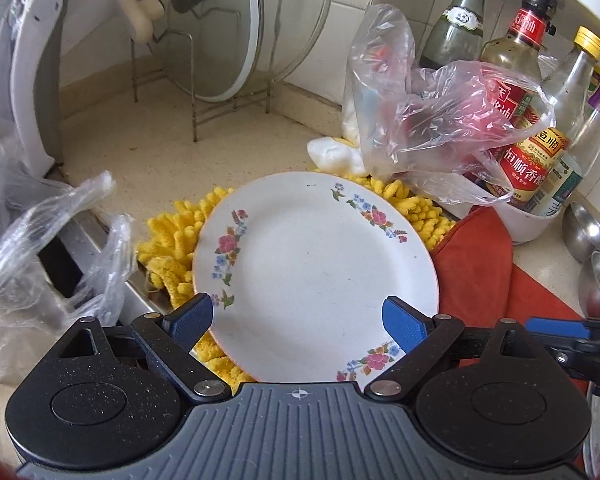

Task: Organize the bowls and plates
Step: 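Grasp the rim of the floral-border plate with both grippers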

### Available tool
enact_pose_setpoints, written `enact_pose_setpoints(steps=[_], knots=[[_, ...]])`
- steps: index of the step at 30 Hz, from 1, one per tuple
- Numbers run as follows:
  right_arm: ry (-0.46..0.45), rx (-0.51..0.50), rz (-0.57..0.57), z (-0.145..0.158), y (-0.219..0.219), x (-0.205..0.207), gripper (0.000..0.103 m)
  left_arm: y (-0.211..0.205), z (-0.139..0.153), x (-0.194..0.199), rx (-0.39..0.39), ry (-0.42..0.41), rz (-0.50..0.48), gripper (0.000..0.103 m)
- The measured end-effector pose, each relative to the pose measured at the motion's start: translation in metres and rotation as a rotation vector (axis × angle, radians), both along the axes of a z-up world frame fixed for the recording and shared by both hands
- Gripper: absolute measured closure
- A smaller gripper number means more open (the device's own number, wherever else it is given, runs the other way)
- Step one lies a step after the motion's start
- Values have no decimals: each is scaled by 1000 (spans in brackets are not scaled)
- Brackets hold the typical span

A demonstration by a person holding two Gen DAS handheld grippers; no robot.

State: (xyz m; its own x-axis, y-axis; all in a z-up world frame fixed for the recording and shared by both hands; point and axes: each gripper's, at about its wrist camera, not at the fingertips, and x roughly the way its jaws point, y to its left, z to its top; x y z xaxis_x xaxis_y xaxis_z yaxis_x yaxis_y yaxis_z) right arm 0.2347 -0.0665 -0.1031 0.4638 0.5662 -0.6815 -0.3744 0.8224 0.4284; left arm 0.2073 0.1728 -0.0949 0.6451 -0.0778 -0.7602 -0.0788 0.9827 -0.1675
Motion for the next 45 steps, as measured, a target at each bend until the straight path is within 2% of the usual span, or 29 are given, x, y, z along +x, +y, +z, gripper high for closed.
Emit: enact_pose_setpoints(steps=[3, 5, 7, 9, 12, 15, 18, 22, 27, 30, 33, 37, 41, 43, 45], knots=[[19, 7, 14, -4, 11, 14, 27, 6, -1, 5, -14, -7, -1, 8], [24, 9, 24, -6, 17, 22, 27, 13, 7, 3, -19, -35, 43, 11], [28, 10, 34, -8, 23, 30, 27, 18, 16, 2, -24, -73, 33, 7], [37, 11, 39, -11, 30, 38, 27, 18, 15, 9, -18, -54, -8, 3], [37, 17, 49, -11, 39, 47, 27, 19, 4, 18, -34, -7, -17, 4], [37, 20, 65, -12, 46, 53, 27, 23, -1, 21, -34, 2, -7, 4], [40, 29, 79, -14, 50, 56, 25, 33, -4, 27, -75, 19, -11, 4], [87, 101, 111, -17, 51, 64, 25, 41, -9, 34, -151, 50, -10, 1], [144, 187, 114, -21, 50, 73, 24, 41, -22, 40, -191, 99, -48, 1], [162, 190, 101, -23, 52, 81, 23, 37, -20, 41, -162, 88, -59, 1], [165, 191, 87, -22, 54, 84, 24, 41, -18, 42, -192, 83, -44, 1], [118, 149, 102, -7, 51, 68, 25, 37, -8, 35, -163, 75, -62, 4], [96, 158, 83, 7, 33, 50, 25, 26, 7, 20, -144, 36, -113, 3], [115, 131, 64, 0, 27, 48, 25, 17, 6, 20, -124, 31, -157, 4], [173, 101, 26, -16, 22, 51, 26, 12, -4, 24, -122, 75, -174, 9]])
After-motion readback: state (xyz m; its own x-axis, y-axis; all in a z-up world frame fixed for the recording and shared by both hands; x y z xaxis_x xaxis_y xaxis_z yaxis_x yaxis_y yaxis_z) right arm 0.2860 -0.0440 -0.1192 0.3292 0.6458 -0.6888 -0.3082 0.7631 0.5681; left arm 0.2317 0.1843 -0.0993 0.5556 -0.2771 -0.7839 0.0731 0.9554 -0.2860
